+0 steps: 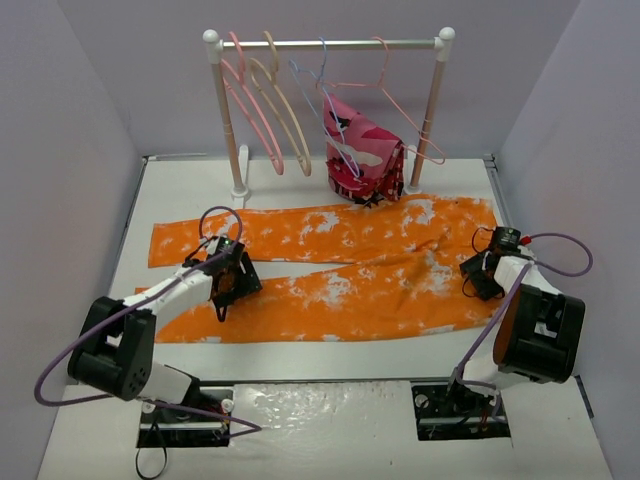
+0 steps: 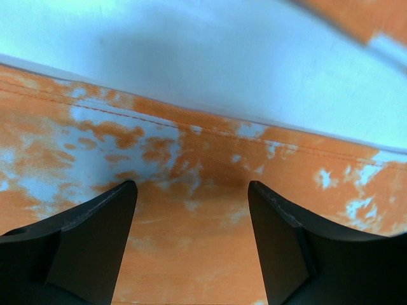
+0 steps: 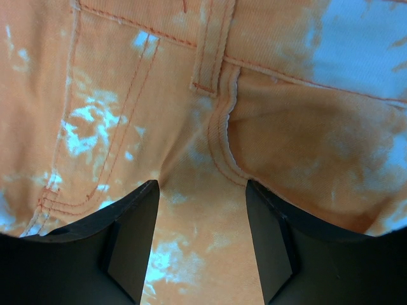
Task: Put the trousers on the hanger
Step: Flatten out the trousers at the center of the board.
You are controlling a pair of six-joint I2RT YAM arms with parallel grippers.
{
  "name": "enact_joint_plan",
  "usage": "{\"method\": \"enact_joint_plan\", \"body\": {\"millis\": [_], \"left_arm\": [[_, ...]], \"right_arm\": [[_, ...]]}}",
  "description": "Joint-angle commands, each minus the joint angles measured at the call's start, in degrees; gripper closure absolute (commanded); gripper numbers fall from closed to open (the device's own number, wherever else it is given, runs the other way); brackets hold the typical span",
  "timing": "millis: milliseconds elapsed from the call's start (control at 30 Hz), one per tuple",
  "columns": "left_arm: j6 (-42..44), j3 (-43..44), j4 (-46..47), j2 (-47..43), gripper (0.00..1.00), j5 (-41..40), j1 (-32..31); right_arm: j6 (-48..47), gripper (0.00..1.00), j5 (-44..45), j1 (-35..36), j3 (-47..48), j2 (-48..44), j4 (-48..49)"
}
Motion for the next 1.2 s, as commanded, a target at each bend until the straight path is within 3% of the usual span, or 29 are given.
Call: {"method": "enact_joint_plan", "body": {"millis": [0,233,400,467,600,700,800,967,1167], "left_arm": [[2.08,2.86,5.07,8.29,0.32,-2.53,4.28],[7.36,12.84,6.25,12.13,0.32,-2.10,6.71],[8.87,14.11,1.97,5.42,0.31,-3.22,7.49],[8.01,11.70,-1.99,-1.23,0.30,-3.45,8.81],[4.47,6.65,-10.13,-12.20,0.21,-4.88,13.96],[2.78,5.47,-18.21,-15.30,0.06,-8.99,17.45],[1.77,5.34,-22.27,-15.81,0.03,-12.01,19.30],[1.98,4.43,-21.50,-14.10,0.03,-10.29,26.70],[2.48,0.29,-14.11,-10.99,0.03,-2.32,37.94]], "right_arm": [[3.30,0.46,-0.18,-0.28,0.41,6.47,5.02],[3.06,0.45,0.59,0.17,3.80,7.37,6.47],[1.45,0.43,2.71,1.93,5.35,-0.28,4.59],[0.87,0.41,3.86,2.45,4.60,-5.80,2.75],[-0.54,0.33,3.96,2.77,2.23,-13.96,-0.34],[-1.36,0.22,3.87,2.94,0.88,-17.13,-2.34],[-2.49,0.14,3.47,3.05,-0.04,-18.65,-3.65],[-3.37,0.12,1.33,3.05,-1.60,-18.86,-3.81],[-4.48,0.12,0.04,3.05,-2.35,-18.72,-3.81]]}}
